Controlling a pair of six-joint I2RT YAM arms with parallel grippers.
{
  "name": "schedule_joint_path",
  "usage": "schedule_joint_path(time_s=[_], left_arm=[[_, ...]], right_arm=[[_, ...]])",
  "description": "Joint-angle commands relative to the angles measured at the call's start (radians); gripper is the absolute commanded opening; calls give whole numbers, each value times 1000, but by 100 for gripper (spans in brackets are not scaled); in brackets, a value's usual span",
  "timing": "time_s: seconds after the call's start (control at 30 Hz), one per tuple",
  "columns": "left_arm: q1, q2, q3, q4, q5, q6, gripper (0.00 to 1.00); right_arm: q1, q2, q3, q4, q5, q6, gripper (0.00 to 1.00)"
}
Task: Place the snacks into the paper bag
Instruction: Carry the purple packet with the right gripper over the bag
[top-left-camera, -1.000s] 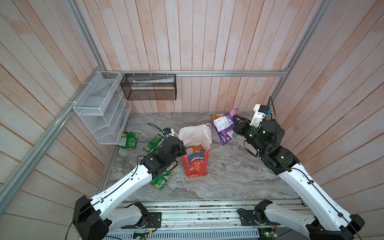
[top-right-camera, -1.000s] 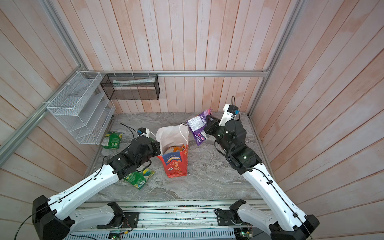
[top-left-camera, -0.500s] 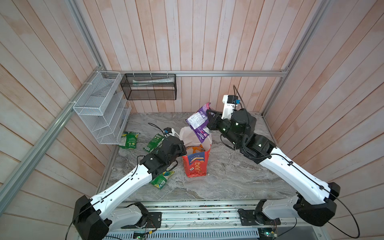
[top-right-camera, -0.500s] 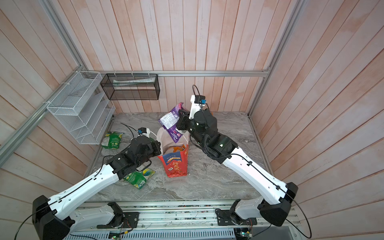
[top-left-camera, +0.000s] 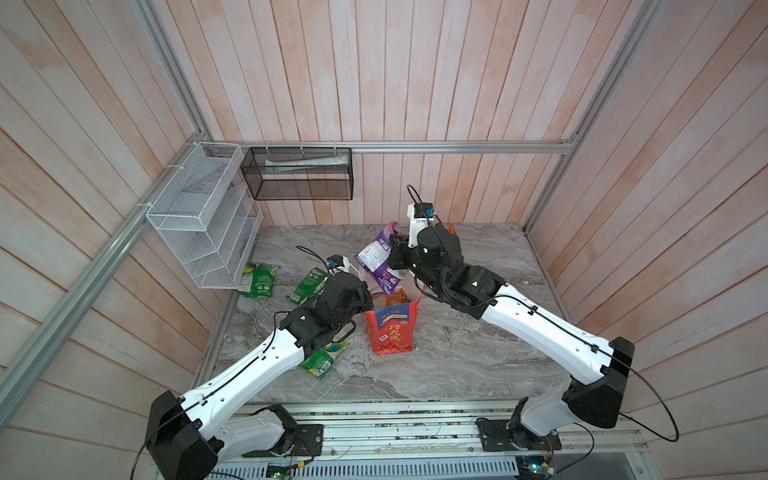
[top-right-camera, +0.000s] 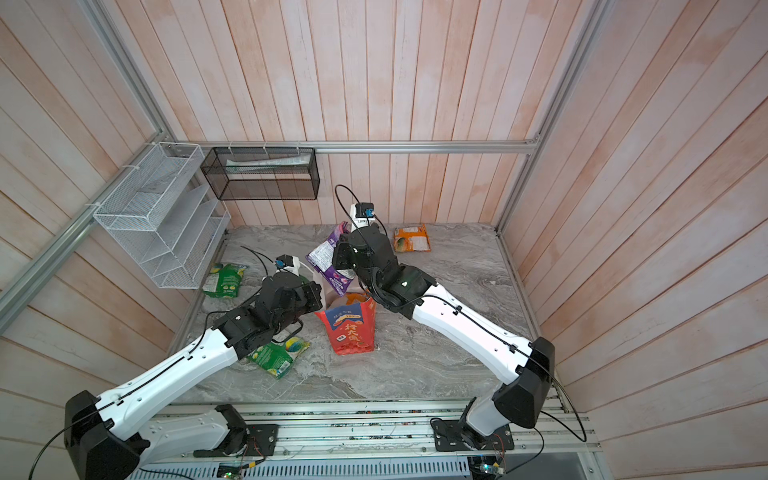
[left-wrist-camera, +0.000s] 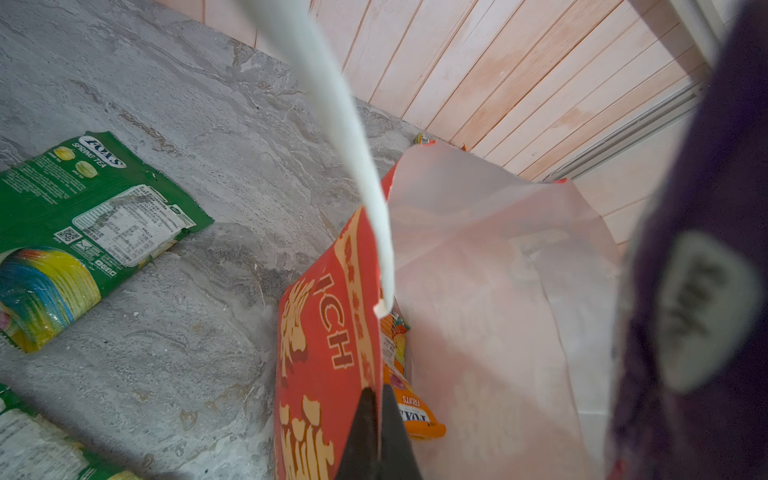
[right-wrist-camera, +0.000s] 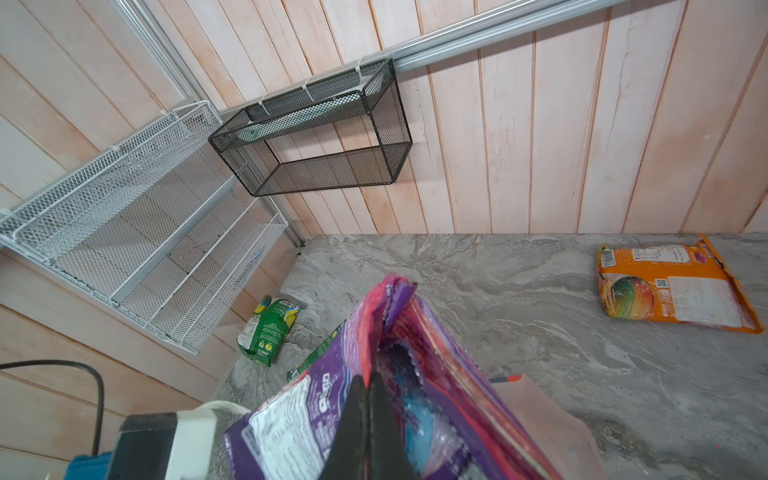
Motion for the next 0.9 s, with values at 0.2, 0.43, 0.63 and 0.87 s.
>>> schedule_joint_path(time_s=[0.2,0.43,0.63,0.87], left_arm=[[-4,4,-3,13,-19,13,0],[-4,4,-1,13,-21,13,0],[-4,5,0,14,-19,15,0],[-4,5,1,14,-19,16,0]], right_arm=[[4,-4,20,-57,125,-64,0],[4,9,12,-80,169,-93,0],[4,29,-2,-80,165,-106,0],[6,52,-25,-76,159,-109,0]])
